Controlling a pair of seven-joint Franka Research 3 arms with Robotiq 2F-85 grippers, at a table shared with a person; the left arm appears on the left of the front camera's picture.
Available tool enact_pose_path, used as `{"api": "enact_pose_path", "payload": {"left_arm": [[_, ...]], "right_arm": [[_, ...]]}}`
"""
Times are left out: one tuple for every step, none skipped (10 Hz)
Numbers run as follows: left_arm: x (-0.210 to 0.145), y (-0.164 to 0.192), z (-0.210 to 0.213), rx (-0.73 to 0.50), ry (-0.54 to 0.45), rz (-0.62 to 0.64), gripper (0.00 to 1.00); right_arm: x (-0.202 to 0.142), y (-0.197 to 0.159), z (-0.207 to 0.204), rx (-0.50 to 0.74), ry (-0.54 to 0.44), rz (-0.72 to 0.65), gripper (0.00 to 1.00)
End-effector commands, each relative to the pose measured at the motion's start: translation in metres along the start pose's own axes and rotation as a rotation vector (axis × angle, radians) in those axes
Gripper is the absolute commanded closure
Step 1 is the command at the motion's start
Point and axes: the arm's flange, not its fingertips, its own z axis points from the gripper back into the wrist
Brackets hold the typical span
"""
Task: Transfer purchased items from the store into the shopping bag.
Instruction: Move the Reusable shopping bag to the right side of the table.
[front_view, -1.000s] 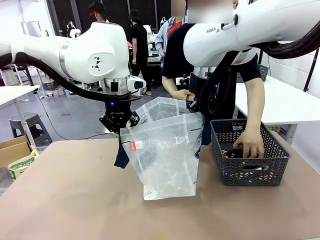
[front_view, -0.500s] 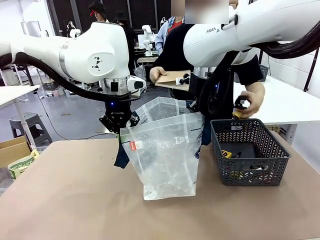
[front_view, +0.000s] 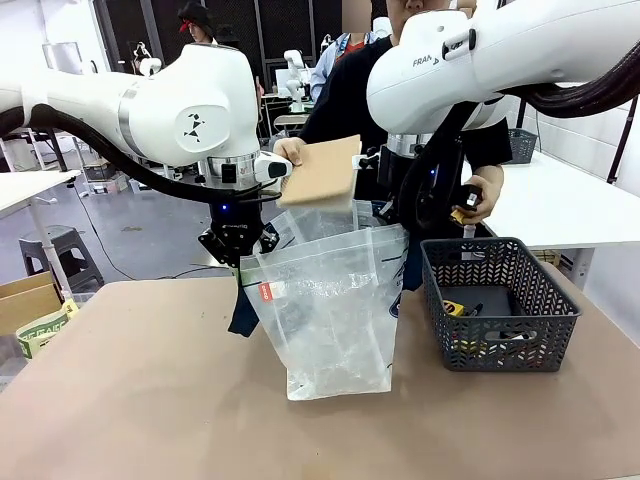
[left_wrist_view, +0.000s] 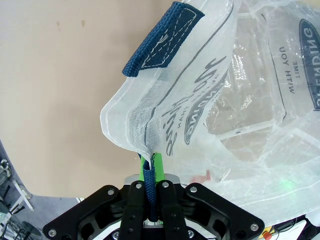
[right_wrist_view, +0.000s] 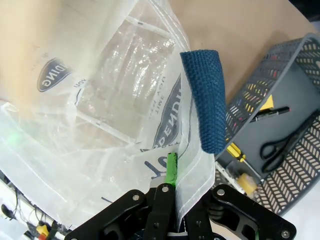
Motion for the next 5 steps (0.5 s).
{"api": "enact_pose_path", "payload": {"left_arm": [[-0.0002,0.0028,0.0020,0.002,-0.001,0.011,1.00],[-0.0002,0.0028,0.0020,0.002,-0.001,0.011,1.00],[-0.0002,0.0028,0.0020,0.002,-0.001,0.011,1.00],[-0.0002,0.0028,0.0020,0.002,-0.001,0.011,1.00],[-0.0002,0.0028,0.0020,0.002,-0.001,0.011,1.00]], "right_arm": [[-0.0019,-0.0026,-0.0003,0.001,0.007,-0.006,1.00],[-0.0019,-0.0026,-0.0003,0.001,0.007,-0.006,1.00],[-0.0019,-0.0026,-0.0003,0.001,0.007,-0.006,1.00],[-0.0019,-0.0026,-0.0003,0.001,0.007,-0.006,1.00],[-0.0019,-0.0026,-0.0003,0.001,0.007,-0.006,1.00]]}}
